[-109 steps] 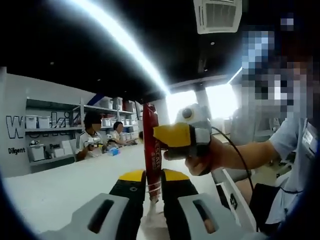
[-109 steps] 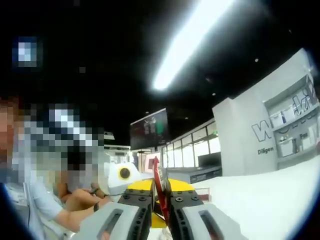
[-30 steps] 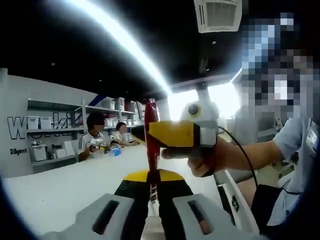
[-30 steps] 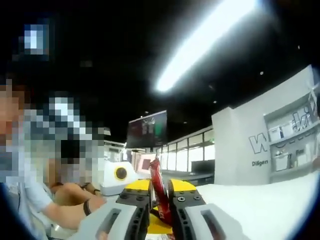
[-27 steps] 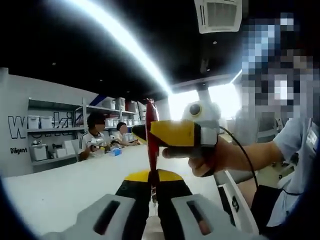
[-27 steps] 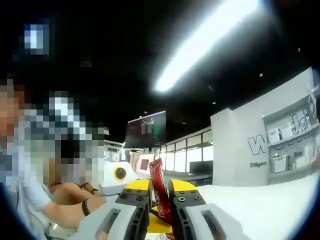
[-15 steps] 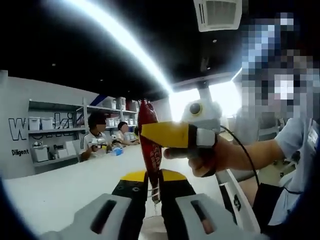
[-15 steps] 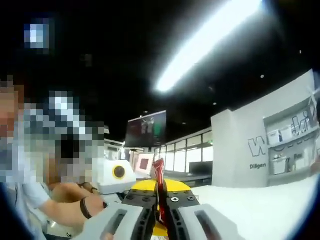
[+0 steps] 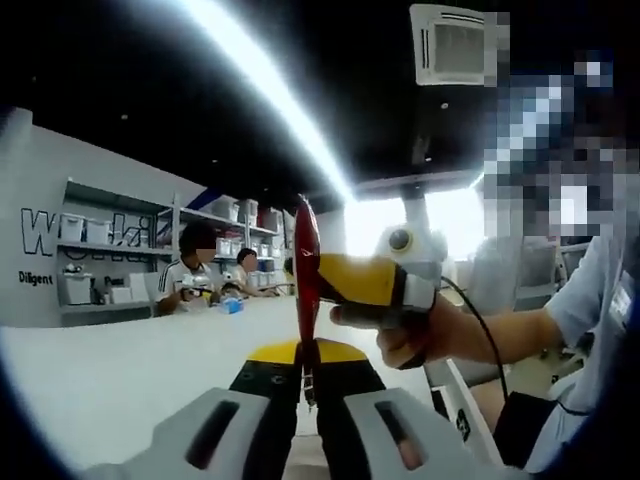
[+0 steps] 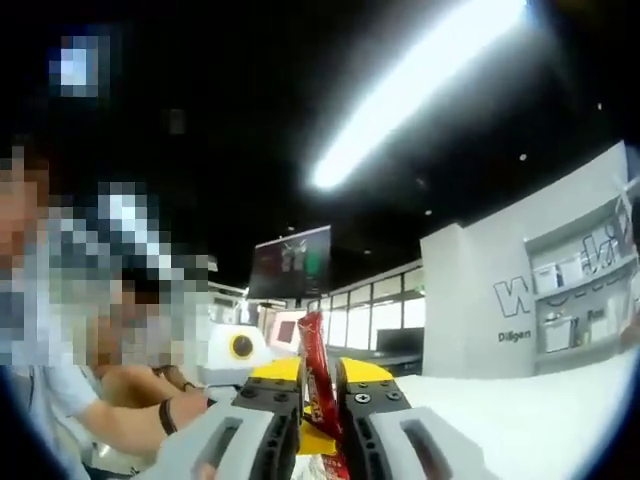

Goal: Tear open the coffee pouch, take out the coffee, and pour the coffee from the pouch into the cup

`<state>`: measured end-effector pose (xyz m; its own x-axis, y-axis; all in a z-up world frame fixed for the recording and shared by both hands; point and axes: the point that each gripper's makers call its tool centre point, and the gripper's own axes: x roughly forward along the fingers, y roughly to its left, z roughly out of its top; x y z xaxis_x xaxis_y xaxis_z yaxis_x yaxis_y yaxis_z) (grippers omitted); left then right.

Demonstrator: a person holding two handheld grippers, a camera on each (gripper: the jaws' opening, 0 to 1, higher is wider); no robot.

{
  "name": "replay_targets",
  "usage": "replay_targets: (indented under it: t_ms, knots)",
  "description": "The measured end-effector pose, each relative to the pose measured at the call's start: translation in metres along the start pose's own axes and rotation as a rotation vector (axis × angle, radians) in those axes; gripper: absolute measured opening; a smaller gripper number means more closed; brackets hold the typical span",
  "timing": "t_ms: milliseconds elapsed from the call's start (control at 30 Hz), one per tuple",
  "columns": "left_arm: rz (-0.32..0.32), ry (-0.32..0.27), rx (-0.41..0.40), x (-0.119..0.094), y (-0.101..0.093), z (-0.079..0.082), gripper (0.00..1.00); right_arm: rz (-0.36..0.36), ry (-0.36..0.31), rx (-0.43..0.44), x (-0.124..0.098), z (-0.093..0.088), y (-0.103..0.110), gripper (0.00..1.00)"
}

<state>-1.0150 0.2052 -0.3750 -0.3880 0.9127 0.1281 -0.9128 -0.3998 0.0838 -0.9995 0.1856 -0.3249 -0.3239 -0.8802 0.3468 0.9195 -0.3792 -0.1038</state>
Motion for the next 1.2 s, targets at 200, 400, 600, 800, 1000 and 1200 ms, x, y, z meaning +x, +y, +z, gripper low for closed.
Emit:
replay_targets:
  t_ms: [200, 400, 600, 800, 1000, 1200]
  knots:
    - [0.011, 0.021, 0.047, 0.002, -0.003, -0.001, 0.10, 0.014, 0.009, -0.001, 0.007, 0.000, 0.006, 0.09]
    - [0.015, 0.022, 0.058, 0.002, -0.002, -0.001, 0.10, 0.042, 0.012, 0.005, 0.008, -0.002, 0.010, 0.08]
    - [0.010, 0.003, 0.026, -0.002, 0.001, -0.001, 0.06, 0.037, 0.006, -0.006, 0.002, -0.001, 0.007, 0.14]
    - [0.013, -0.023, -0.003, -0.003, 0.003, 0.000, 0.06, 0.016, 0.029, 0.023, -0.012, -0.009, -0.006, 0.14]
    - [0.004, -0.069, -0.025, -0.007, 0.002, 0.004, 0.06, -0.009, 0.032, 0.044, -0.028, -0.010, -0.019, 0.11]
    - [-0.011, -0.103, -0.053, -0.009, 0.003, 0.010, 0.06, -0.006, 0.055, 0.058, -0.032, -0.018, -0.022, 0.11]
